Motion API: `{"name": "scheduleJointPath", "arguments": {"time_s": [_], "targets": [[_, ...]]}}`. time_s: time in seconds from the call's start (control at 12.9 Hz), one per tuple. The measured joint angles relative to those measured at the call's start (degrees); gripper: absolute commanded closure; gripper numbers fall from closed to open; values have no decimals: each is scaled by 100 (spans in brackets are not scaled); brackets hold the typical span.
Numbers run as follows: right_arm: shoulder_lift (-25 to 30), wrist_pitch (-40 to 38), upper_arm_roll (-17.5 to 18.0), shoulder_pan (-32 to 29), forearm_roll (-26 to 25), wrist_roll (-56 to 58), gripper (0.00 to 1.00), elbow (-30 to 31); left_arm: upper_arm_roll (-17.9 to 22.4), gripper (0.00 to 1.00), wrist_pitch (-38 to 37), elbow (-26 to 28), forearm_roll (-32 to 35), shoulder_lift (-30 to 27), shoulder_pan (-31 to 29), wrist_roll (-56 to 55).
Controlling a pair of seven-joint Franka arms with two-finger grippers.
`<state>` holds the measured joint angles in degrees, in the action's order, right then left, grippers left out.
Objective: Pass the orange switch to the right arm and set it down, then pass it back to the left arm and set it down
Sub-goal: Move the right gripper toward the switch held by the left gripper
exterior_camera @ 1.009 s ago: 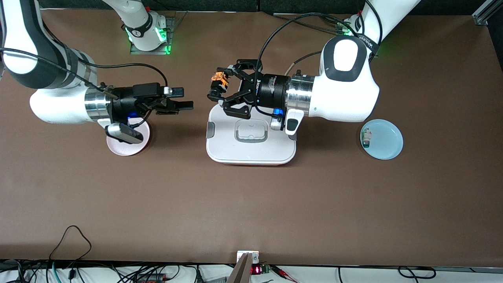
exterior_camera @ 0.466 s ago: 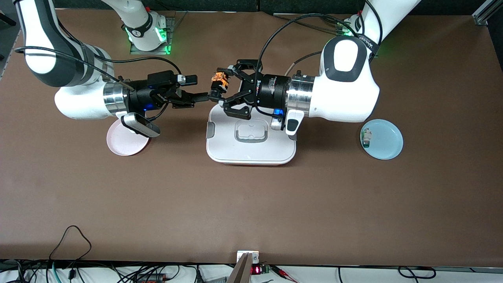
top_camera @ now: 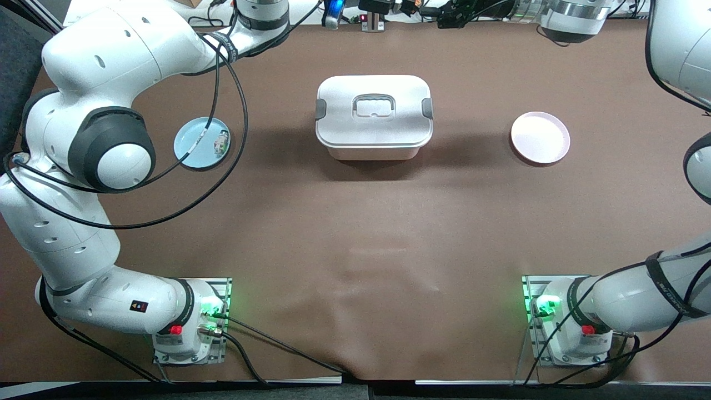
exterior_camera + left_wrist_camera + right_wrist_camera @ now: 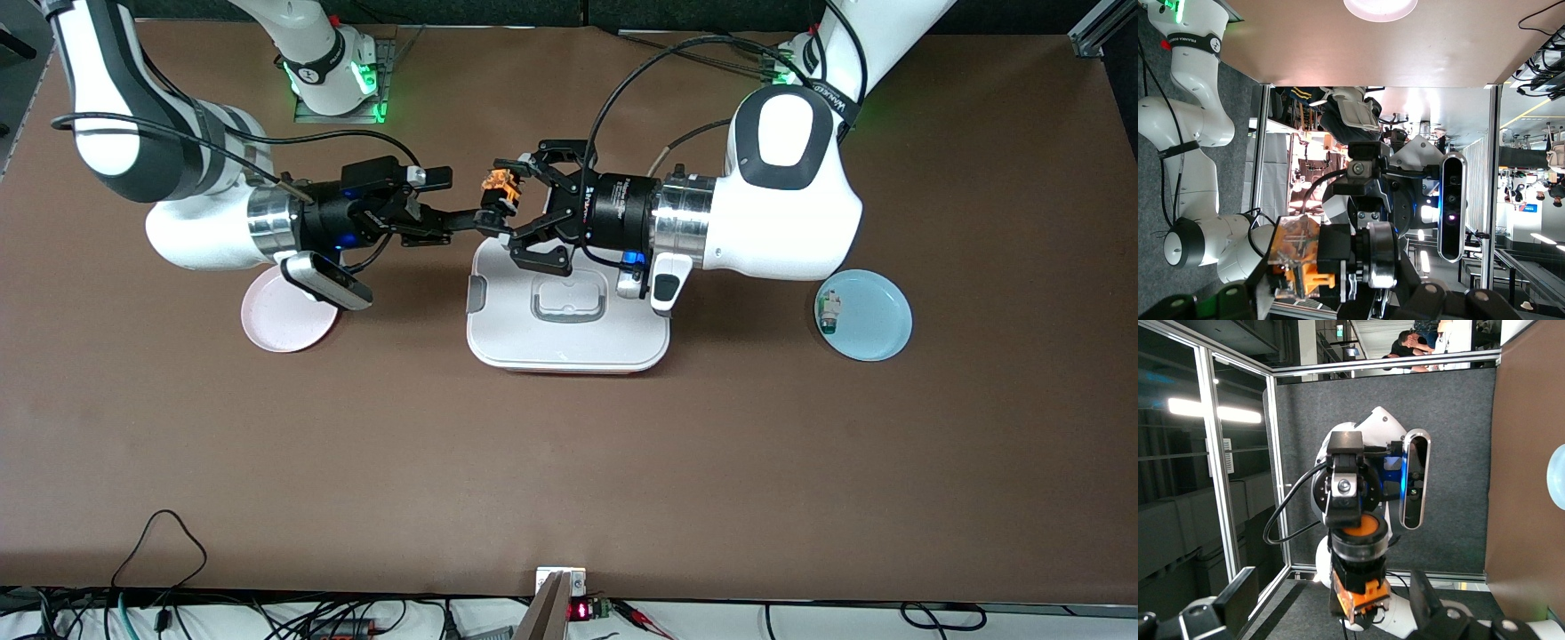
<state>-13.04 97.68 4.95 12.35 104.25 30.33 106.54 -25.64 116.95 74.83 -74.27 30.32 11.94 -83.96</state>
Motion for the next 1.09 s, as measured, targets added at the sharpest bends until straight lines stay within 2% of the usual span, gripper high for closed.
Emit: {"name": "scheduleJointPath", "arguments": {"time_s": [0.31, 0.7, 0.85, 1.01, 1.09], "targets": [[-171, 14, 0, 95, 87, 282, 0, 4, 10, 100, 5, -7, 0, 1, -27, -6], [-268, 241, 2, 373, 692, 569, 1, -2, 17, 100, 10, -9, 0, 10, -45, -8], [-259, 277, 1, 397, 763, 580, 6, -6, 22, 100, 12, -10, 0, 16, -118, -8], [-256, 291, -3, 397, 769, 603, 22, -6, 23, 100, 11, -11, 0, 18, -167, -8], [-255, 292, -3, 397, 770, 654, 22, -6, 22, 100, 11, -11, 0, 18, -167, -8]]}}
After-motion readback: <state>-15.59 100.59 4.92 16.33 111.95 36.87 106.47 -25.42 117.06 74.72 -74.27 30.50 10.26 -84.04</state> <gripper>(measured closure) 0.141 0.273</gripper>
